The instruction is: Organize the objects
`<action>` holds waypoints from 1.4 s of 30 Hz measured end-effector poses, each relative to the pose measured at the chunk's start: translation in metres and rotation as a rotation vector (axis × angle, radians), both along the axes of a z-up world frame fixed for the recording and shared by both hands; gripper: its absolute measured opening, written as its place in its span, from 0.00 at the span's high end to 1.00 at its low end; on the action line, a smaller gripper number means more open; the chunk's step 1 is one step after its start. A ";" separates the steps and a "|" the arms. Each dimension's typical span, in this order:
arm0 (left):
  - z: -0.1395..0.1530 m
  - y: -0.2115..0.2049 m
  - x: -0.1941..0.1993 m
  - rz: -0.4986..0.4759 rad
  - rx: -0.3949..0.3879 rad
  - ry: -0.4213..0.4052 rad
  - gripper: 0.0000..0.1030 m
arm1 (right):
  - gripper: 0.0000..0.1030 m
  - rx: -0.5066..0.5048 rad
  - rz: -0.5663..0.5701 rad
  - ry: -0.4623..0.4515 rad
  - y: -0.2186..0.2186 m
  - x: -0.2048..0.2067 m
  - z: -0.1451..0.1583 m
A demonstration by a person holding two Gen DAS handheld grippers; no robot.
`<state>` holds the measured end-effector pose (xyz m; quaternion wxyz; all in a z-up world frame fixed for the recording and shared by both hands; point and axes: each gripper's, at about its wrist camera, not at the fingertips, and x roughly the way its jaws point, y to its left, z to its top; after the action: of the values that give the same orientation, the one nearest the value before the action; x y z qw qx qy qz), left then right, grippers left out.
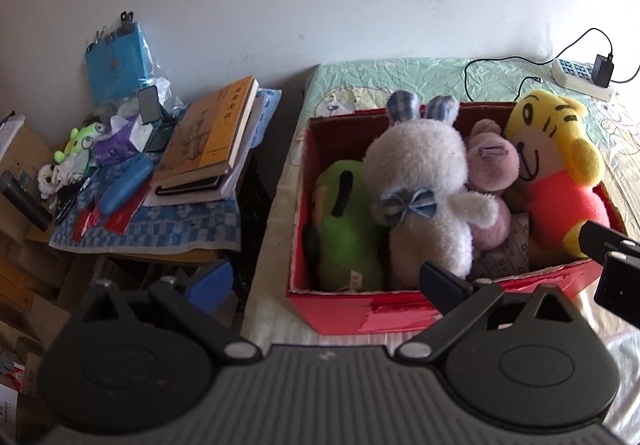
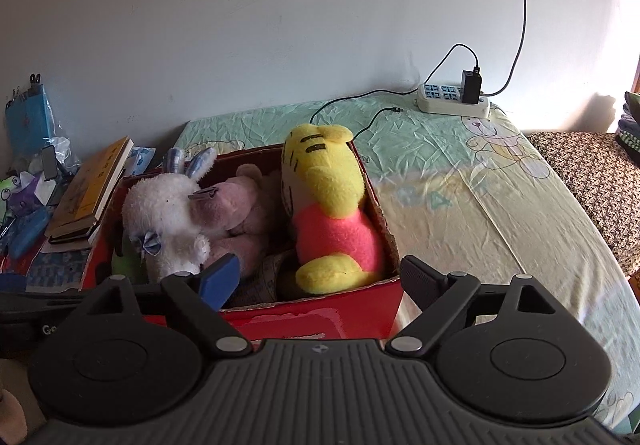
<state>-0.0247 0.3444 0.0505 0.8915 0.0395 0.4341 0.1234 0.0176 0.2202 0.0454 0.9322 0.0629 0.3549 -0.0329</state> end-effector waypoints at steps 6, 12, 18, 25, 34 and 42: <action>0.000 0.011 0.001 0.003 -0.003 -0.003 0.04 | 0.14 0.000 0.000 -0.002 0.008 0.004 -0.001; -0.002 0.013 0.010 0.006 -0.012 0.002 0.04 | 0.14 -0.010 0.009 -0.021 0.009 0.013 0.002; -0.007 0.007 0.029 0.005 -0.013 0.005 0.04 | 0.14 -0.020 0.025 -0.026 0.003 0.029 -0.003; -0.020 -0.003 0.051 -0.025 0.013 0.041 0.04 | 0.15 0.019 0.019 0.011 -0.004 0.051 -0.016; -0.029 -0.003 0.056 -0.016 0.015 0.051 0.04 | 0.18 0.031 0.063 0.049 -0.001 0.060 -0.027; -0.030 -0.001 0.053 -0.009 0.008 0.051 0.04 | 0.19 0.035 0.067 0.046 -0.002 0.057 -0.026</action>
<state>0.0283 0.3432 0.0200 0.8806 0.0481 0.4559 0.1199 0.0746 0.2183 0.0192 0.9231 0.0662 0.3789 0.0032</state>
